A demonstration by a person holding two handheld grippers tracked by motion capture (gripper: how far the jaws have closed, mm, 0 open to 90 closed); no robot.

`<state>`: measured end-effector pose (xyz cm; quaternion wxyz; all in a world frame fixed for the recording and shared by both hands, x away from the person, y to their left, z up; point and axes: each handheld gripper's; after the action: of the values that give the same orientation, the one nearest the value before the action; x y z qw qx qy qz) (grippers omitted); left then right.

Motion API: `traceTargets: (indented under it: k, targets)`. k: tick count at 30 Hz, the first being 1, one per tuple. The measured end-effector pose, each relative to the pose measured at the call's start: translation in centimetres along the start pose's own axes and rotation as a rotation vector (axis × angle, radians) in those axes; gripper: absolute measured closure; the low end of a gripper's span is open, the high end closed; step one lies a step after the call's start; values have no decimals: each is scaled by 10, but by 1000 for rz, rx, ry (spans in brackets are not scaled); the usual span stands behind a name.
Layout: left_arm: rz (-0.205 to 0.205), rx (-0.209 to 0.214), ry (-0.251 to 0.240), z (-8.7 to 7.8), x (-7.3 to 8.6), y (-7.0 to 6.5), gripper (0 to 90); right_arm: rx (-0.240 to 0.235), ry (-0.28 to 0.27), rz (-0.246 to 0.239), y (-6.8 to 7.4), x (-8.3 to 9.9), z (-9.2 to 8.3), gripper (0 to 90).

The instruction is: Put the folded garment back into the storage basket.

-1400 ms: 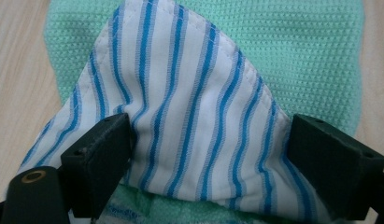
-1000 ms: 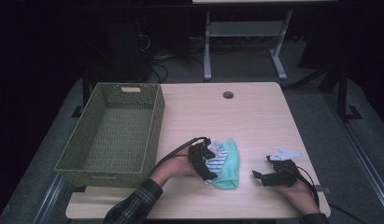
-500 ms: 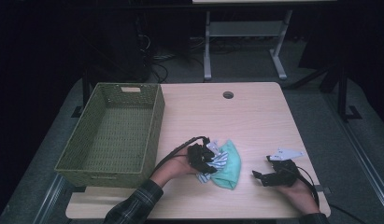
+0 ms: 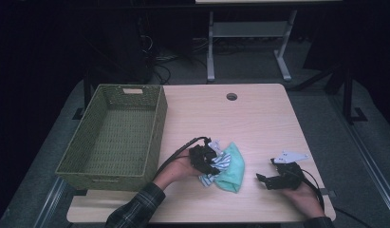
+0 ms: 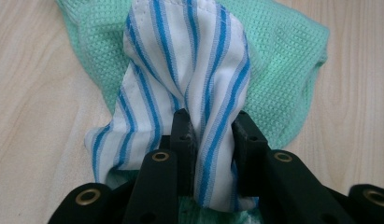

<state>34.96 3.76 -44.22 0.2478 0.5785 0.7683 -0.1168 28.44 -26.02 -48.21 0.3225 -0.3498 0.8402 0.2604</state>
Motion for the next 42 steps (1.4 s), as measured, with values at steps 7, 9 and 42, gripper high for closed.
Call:
traceTargets:
  k: [7, 9, 42]
  targets:
    - [-43, -10, -27, -12, -1, 6, 732, 0, 0, 1, 0, 0, 0, 131]
    - [-46, -10, -27, -16, -1, 8, 733, 0, 0, 1, 0, 0, 0, 131]
    - [-152, -68, -119, -93, -14, 25, 732, 0, -1, -2, 0, 0, 0, 131]
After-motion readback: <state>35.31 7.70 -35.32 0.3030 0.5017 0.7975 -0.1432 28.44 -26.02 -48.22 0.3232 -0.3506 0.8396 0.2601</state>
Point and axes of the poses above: each handheld gripper's, and its own axes: z roughly forward along the jaws, x roughly out of its underside, y roughly to its left, and after that the axes turned 15 degrees about -x, right-handed
